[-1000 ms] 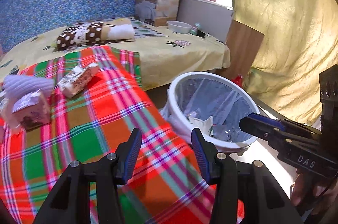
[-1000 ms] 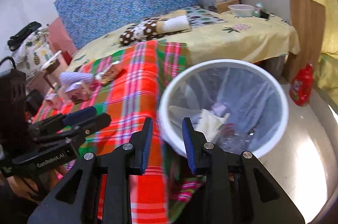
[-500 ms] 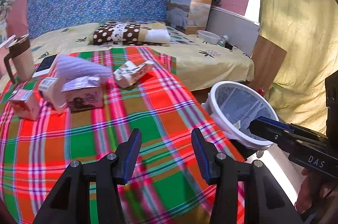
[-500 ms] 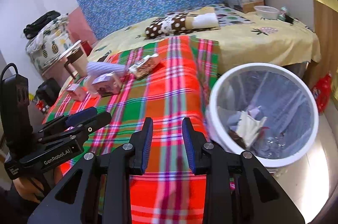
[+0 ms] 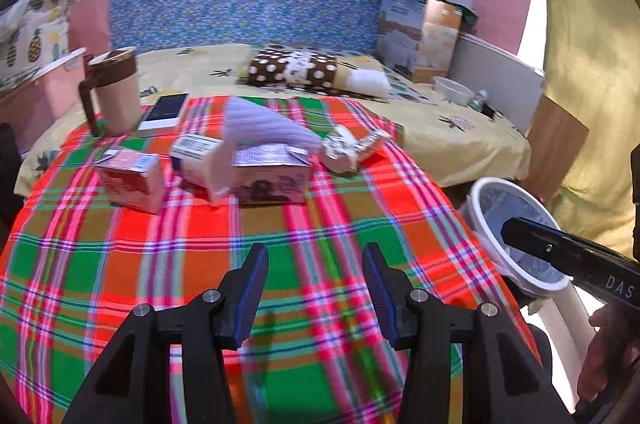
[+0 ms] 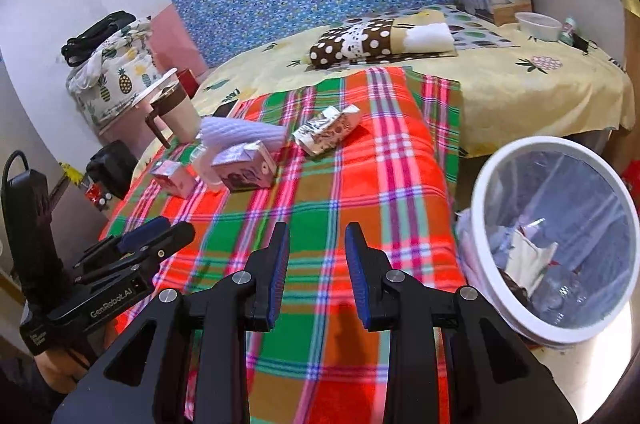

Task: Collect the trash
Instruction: 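Grasp the pink barcode carton with the left tool while the right tool grasps the patterned paper bag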

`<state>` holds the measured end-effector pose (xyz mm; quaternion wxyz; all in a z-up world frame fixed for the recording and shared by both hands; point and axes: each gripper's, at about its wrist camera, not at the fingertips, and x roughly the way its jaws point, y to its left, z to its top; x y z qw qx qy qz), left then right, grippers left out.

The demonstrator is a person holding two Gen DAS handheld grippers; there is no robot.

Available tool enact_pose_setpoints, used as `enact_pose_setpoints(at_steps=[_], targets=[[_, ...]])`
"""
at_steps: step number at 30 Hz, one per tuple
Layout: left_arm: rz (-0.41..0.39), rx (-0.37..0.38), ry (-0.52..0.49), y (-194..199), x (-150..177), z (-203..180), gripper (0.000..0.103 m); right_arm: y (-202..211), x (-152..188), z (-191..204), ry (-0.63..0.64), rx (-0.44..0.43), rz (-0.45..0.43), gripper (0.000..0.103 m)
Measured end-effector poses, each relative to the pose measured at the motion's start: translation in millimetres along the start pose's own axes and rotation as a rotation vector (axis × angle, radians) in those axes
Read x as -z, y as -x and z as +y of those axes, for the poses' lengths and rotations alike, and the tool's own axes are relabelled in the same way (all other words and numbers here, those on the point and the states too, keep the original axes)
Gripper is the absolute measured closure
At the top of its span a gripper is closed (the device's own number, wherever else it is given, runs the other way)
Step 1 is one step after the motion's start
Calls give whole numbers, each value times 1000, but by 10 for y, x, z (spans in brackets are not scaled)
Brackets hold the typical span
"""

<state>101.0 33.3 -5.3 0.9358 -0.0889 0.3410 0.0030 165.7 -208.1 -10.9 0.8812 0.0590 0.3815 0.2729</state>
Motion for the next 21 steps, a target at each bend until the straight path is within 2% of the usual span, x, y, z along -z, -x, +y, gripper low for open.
enact_pose_setpoints(at_steps=[11,14,15,17,21], targets=[[-12,-91,103,-65,-213,588,54,-310,-246,5,-49,-23,32,70],[-17,-118,132,-103,-262,747,54,-412,-297,-11,-67,-26,48,60],[-17,-124,146,-120,-280,798,51,-449,-317,-23,-75,-27,50,55],[-19,-143,175,-170,-315,920,47,-536,-360,-45,-94,-26,60,54],[-6,-189,205,-338,-387,1121,46,-675,-446,-67,-108,-26,76,54]])
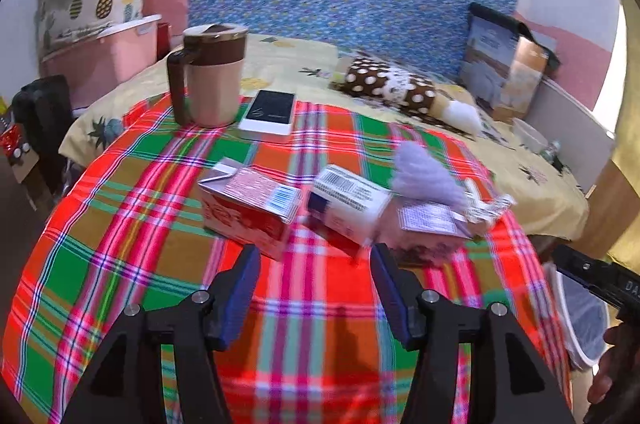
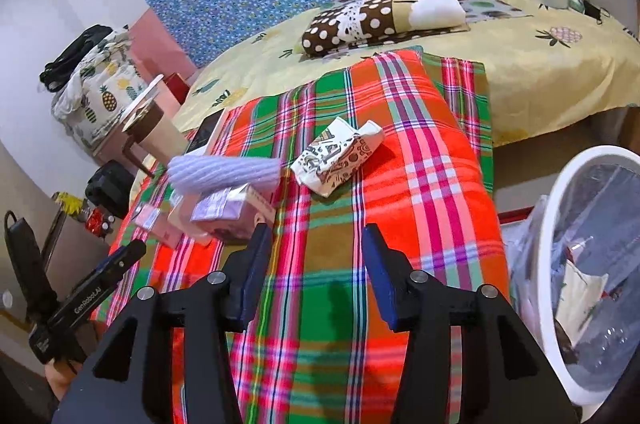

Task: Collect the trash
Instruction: 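Grasp the pink barcode carton with the left tool while the right tool grasps the patterned paper bag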

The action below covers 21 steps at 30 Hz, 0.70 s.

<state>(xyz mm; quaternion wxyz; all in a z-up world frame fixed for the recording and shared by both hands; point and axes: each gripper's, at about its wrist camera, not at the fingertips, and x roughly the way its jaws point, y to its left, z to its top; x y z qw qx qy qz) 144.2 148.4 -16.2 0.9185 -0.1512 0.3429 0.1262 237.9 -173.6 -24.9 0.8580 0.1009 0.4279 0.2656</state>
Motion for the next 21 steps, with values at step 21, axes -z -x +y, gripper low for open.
enact_pose_setpoints(at_steps=[21], targets=[[43,-136,111,-322,-53,658,46,-471,-209,-97,-98,26,28,54]])
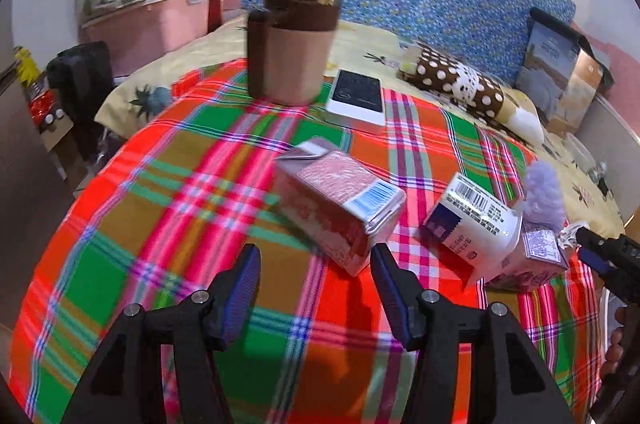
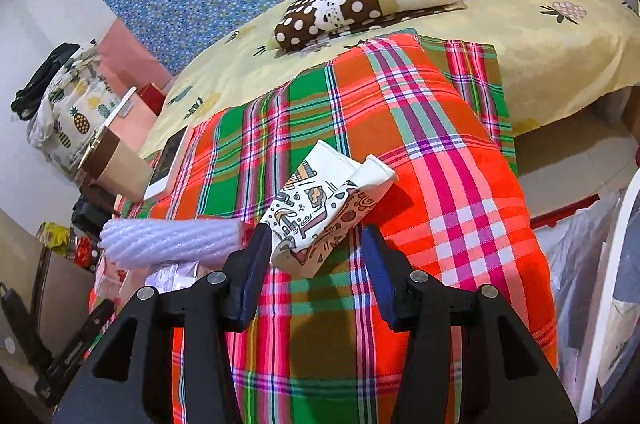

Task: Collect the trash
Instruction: 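Grasp the pink barcode carton with the left tool while the right tool grasps the patterned paper bag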

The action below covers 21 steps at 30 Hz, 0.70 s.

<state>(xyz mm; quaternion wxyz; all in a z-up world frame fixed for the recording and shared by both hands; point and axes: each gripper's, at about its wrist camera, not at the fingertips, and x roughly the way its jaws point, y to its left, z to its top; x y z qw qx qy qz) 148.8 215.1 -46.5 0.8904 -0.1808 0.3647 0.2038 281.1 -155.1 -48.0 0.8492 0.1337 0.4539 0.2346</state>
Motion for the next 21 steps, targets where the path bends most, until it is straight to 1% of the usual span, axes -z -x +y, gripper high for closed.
enact_pose_setpoints(at_steps=[3,4,6,9,11,14,15,16,18,19,21], targets=[[-15,38,18,112,-11,-3,46,-23,-10,9,-11,0,-1,54],[-23,53,19,131,-29,-37,43,-41,-30,25,-14,-1,-1,54],[-34,60,18,119,-80,-129,40,-64,-59,25,-15,5,-1,54],[-32,74,31,59,-176,-227,40,-115,-92,15,-19,35,2,54],[-32,45,47,-36,-242,-269,40,-163,-105,-8,-29,32,12,54],[-14,27,78,-151,-296,-274,40,-212,-111,-11,-15,31,18,54],[-15,21,77,-167,-307,-278,40,-210,-104,-2,-7,33,16,56],[-19,13,70,-186,-316,-296,40,-205,-96,4,3,33,14,68],[-14,-1,58,-227,-317,-320,40,-175,-97,11,19,36,8,78],[-9,-9,52,-247,-311,-325,40,-157,-94,14,28,42,3,79],[2,-46,40,-274,-288,-309,40,-134,-88,8,39,43,-1,83]])
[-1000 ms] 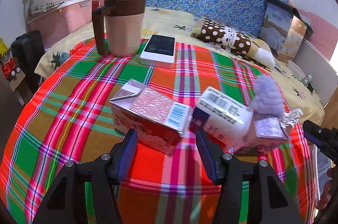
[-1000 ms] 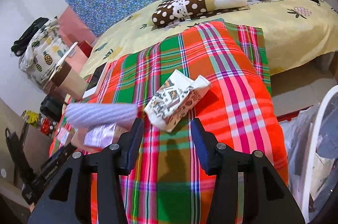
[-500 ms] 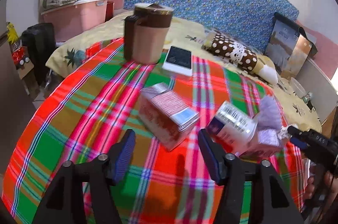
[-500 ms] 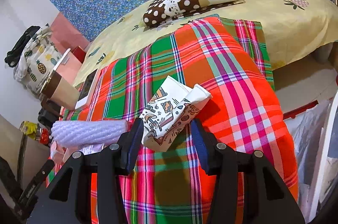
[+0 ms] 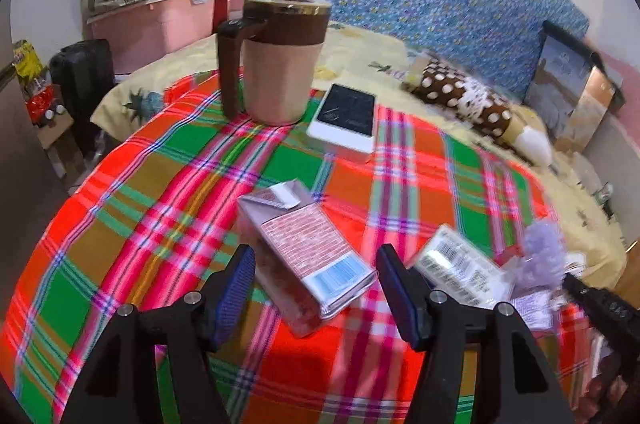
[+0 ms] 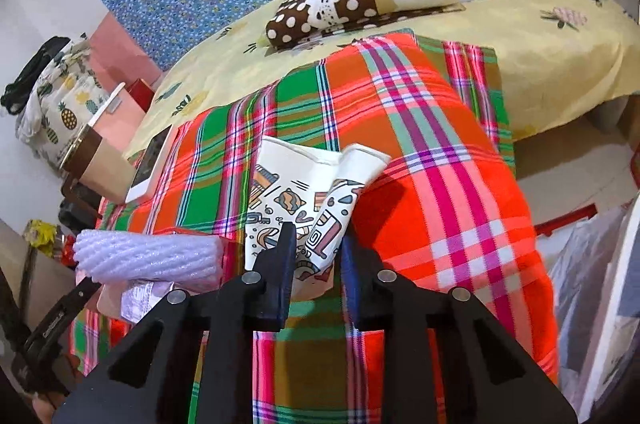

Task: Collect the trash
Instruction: 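Grasp the pink barcode carton with the left tool while the right tool grasps the patterned paper bag, then carry the carton and paper bag over the white bin and open both tools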

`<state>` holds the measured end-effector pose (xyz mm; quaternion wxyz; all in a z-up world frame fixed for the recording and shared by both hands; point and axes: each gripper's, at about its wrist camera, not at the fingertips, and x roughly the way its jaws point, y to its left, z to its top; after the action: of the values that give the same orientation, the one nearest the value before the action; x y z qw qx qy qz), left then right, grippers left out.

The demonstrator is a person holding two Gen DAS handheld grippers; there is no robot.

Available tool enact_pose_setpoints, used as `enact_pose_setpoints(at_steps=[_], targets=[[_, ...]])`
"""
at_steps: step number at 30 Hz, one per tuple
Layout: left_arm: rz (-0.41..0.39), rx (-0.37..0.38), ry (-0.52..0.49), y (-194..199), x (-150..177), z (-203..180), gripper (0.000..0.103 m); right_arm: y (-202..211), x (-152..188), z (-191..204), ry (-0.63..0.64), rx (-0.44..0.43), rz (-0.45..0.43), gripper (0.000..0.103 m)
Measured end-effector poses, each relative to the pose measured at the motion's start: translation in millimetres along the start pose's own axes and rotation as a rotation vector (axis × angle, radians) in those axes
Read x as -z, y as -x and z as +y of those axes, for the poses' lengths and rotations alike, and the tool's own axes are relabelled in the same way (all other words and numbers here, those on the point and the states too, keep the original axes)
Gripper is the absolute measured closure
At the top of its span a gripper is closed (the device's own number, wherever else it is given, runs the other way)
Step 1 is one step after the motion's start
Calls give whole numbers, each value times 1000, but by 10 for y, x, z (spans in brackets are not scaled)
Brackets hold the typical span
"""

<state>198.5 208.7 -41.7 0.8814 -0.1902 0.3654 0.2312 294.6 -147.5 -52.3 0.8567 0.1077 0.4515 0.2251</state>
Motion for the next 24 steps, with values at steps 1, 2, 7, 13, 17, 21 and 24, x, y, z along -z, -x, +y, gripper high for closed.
enact_pose_setpoints(at_steps=[1,2,7,13,17,21,24], targets=[[4,-10,1,-8,17,25,40,11,3,-11,1,-2,0,84],[9,-16,6,-14,30,56,40,21,4,-21,3,-2,1,84],[2,-38,2,20,76,160,54,86,39,-29,16,-9,-2,84],[-9,-15,-23,105,141,203,68,245,101,-45,39,-5,-17,84],[-25,15,-52,250,238,184,68,363,171,-52,56,1,-27,84],[-40,60,-85,424,334,108,69,478,267,-29,73,1,-33,84],[-56,91,-111,596,412,43,69,591,341,-14,94,6,-43,84]])
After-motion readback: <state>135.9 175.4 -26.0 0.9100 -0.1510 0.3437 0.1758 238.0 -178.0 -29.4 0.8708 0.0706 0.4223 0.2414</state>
